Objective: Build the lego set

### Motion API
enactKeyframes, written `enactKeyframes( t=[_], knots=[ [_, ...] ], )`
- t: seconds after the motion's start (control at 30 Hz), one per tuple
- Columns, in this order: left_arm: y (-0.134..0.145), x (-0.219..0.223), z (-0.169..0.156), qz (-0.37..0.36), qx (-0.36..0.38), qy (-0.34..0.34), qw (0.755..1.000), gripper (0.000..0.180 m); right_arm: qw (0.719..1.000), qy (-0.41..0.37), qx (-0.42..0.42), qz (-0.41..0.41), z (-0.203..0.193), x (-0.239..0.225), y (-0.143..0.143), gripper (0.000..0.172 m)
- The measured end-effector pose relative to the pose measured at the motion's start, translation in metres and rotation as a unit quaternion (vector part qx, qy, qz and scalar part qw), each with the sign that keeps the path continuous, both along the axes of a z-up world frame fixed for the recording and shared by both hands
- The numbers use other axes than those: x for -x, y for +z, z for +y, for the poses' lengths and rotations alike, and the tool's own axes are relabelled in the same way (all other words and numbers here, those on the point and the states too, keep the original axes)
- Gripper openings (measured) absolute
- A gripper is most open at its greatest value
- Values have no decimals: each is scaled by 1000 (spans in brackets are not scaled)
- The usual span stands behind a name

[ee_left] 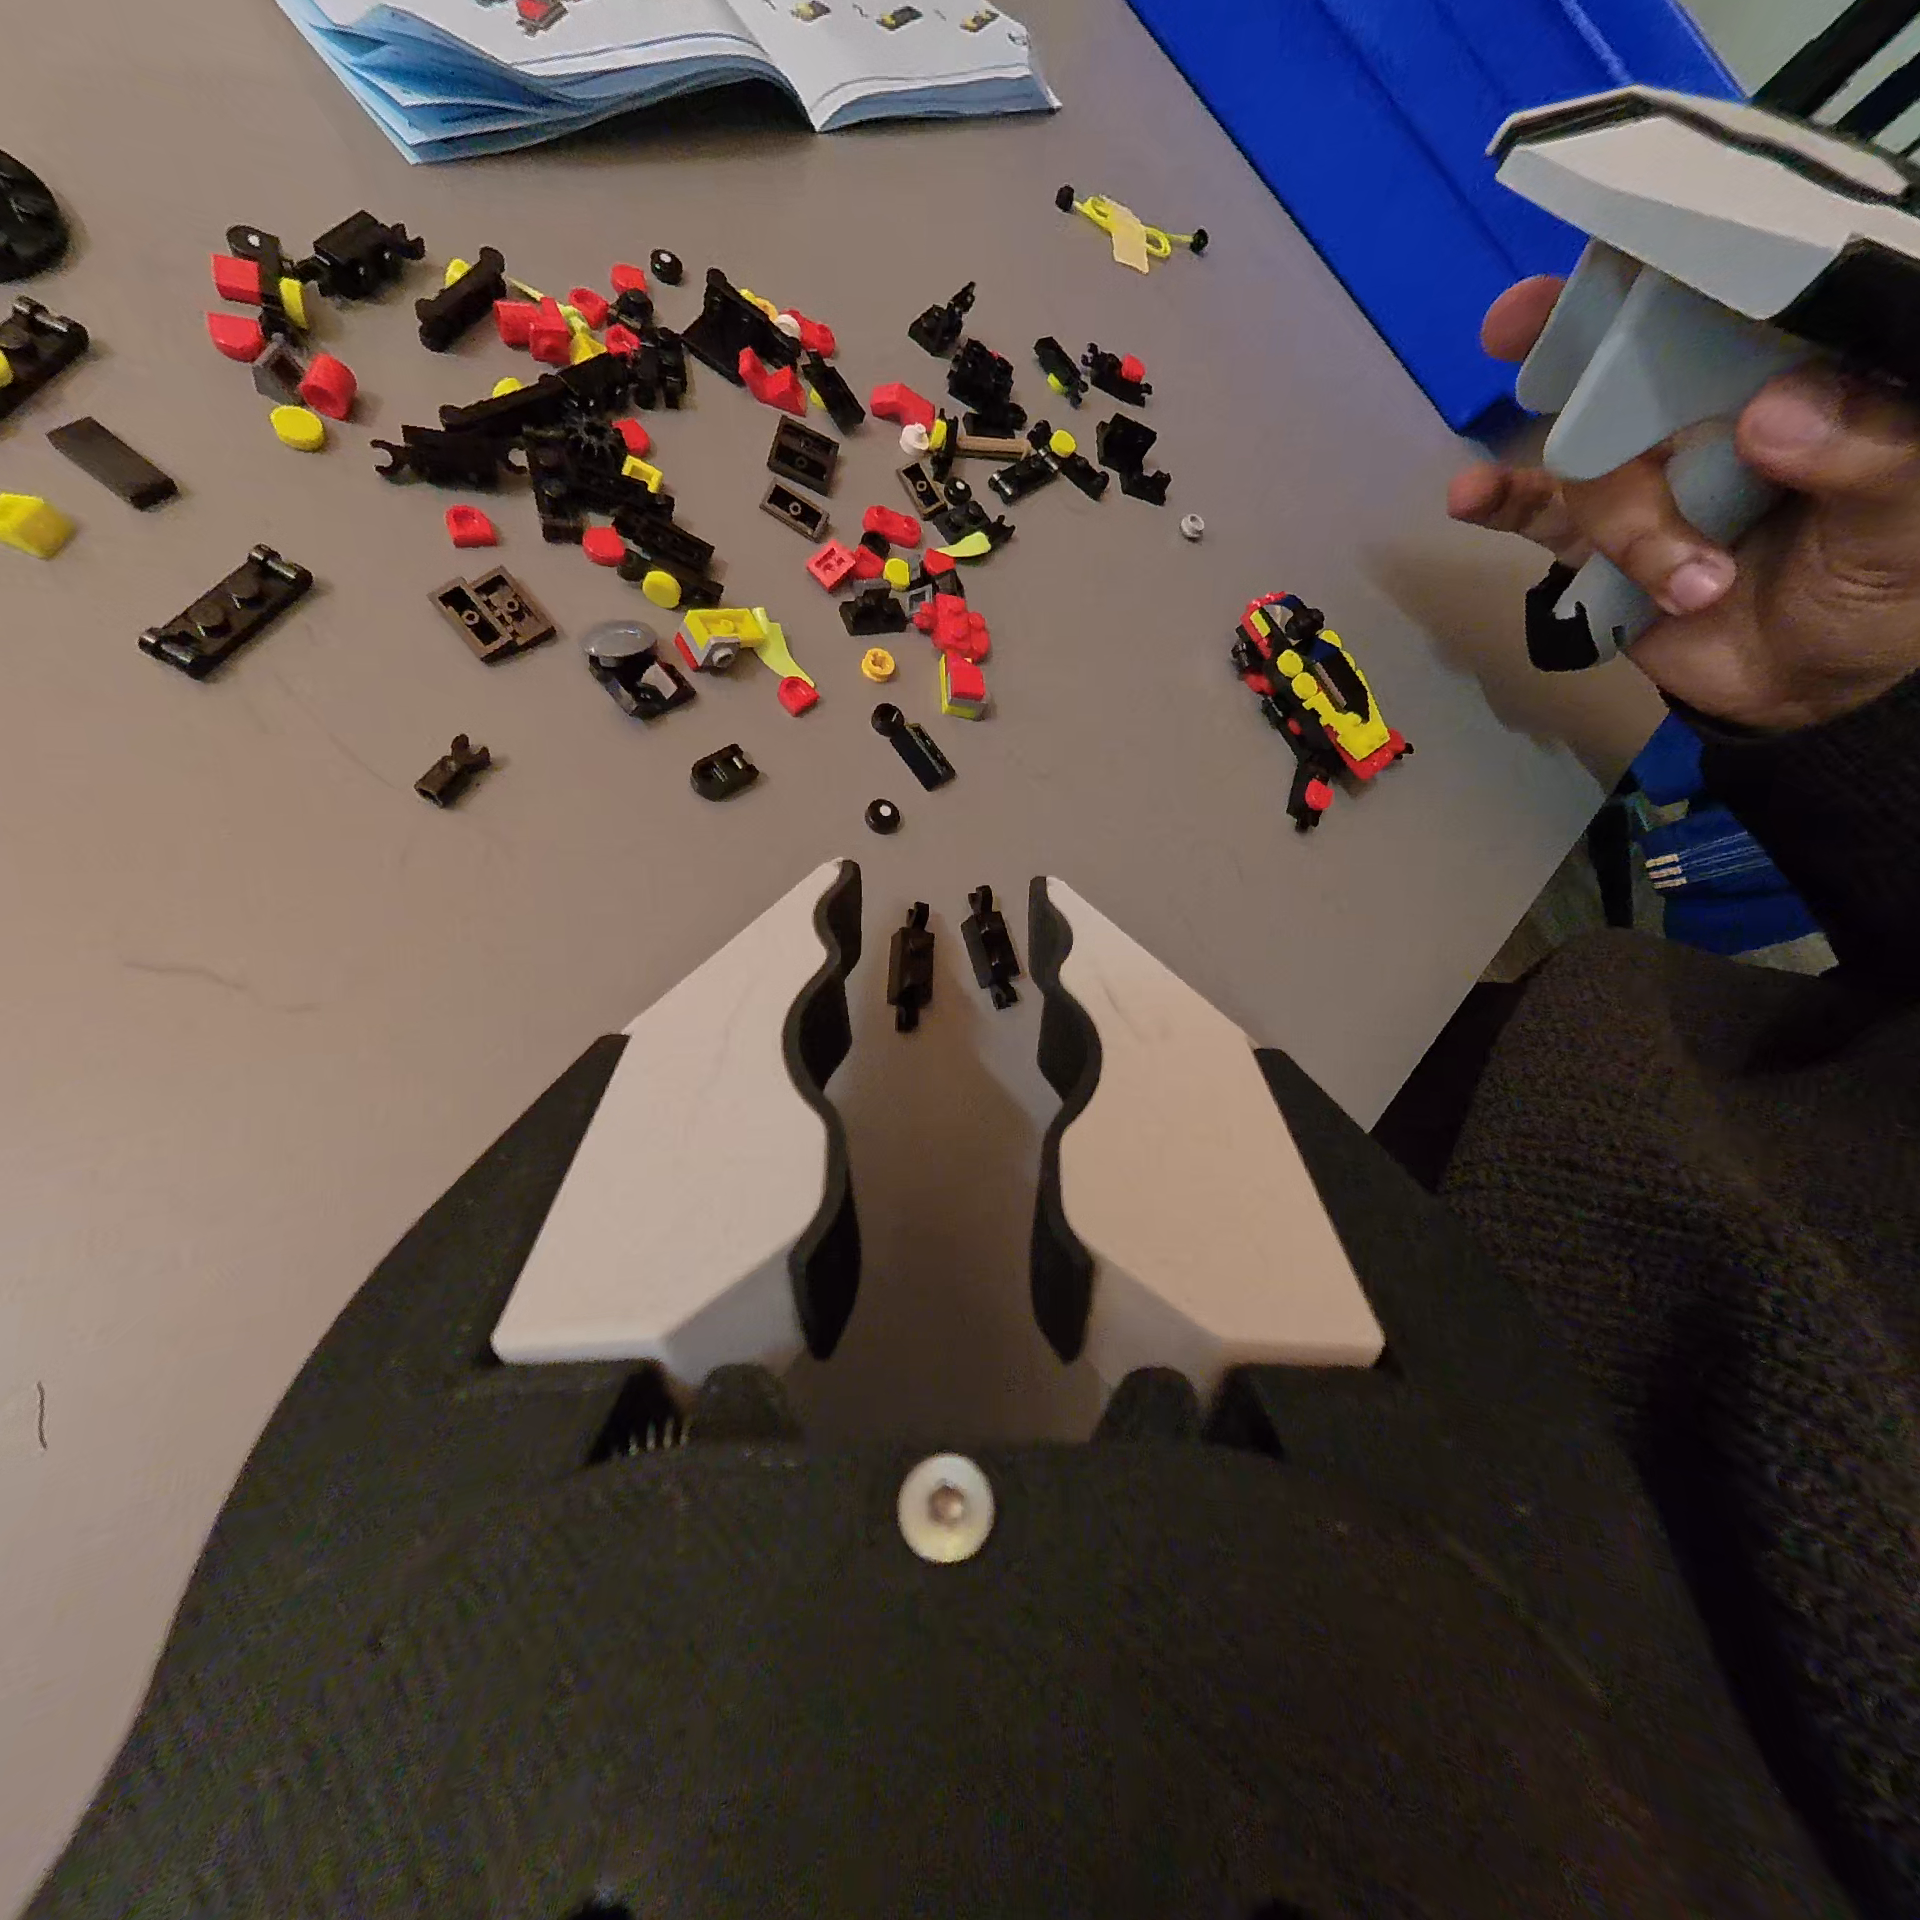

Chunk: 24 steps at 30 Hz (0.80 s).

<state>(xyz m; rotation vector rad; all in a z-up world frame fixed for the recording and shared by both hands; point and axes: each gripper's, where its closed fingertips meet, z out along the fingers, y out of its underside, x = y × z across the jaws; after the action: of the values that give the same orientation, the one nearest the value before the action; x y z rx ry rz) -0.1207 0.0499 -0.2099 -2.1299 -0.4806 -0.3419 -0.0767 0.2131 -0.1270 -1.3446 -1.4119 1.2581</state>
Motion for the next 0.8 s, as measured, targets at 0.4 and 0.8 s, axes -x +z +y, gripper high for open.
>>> enactKeyframes(
  t=[0.4,0.8],
  knots=[
    [1,0,0,-3,-4,1,1000,30,1000,3,-3,-7,-2,2,-3,3],
    [4,6,0,7,-12,13,1000,29,1000,3,7,-12,-2,2,-5,2]
  ],
)
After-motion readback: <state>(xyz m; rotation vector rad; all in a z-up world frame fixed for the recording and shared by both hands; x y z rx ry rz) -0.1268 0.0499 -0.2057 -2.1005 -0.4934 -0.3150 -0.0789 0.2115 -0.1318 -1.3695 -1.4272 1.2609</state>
